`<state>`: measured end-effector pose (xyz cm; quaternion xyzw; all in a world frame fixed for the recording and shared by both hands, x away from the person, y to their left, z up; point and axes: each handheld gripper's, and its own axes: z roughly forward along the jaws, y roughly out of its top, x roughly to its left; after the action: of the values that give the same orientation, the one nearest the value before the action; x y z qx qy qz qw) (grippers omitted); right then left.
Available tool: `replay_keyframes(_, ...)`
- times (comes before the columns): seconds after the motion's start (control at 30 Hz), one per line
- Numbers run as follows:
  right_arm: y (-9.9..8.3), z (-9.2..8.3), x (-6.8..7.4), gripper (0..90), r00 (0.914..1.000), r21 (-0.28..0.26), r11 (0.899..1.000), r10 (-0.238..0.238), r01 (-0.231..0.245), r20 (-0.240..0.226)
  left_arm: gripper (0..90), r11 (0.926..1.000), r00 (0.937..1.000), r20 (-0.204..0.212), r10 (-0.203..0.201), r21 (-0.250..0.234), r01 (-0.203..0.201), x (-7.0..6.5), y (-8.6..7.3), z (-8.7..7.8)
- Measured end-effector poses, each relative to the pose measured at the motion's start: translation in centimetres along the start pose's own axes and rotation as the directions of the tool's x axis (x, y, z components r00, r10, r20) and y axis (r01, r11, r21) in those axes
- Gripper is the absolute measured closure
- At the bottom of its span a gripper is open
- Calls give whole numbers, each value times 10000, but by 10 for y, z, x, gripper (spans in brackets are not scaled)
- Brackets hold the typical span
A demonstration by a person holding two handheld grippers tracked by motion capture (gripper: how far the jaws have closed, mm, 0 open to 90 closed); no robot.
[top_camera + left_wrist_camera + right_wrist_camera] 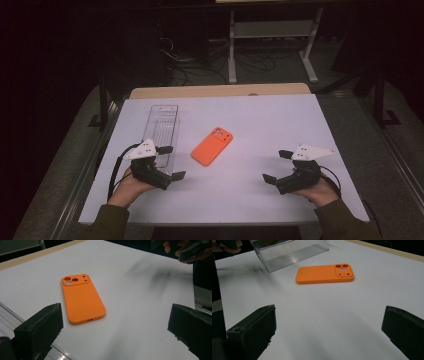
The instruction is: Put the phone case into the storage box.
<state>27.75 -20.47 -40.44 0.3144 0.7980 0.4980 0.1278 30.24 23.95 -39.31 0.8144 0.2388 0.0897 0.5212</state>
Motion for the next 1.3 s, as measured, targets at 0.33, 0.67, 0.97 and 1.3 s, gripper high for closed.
replay_keyframes(0.33,0,0,1,0,10000,-3,10000,30,-30,-64,0,10000,10000,-40,-10,-35,10,0,2,0)
replay_keyframes(0.67,-1,1,1,0,10000,-32,10000,2,-2,-77,0,10000,10000,-56,-72,47,72,3,8,6)
replay_keyframes(0.97,-1,2,1,0,9998,55,9999,130,-130,-119,0,10000,10000,31,21,-28,-21,4,15,11)
replay_keyframes(1.3,-1,4,1,0,9998,189,9997,163,-160,-145,0,9992,9997,-86,-239,-319,236,7,22,10)
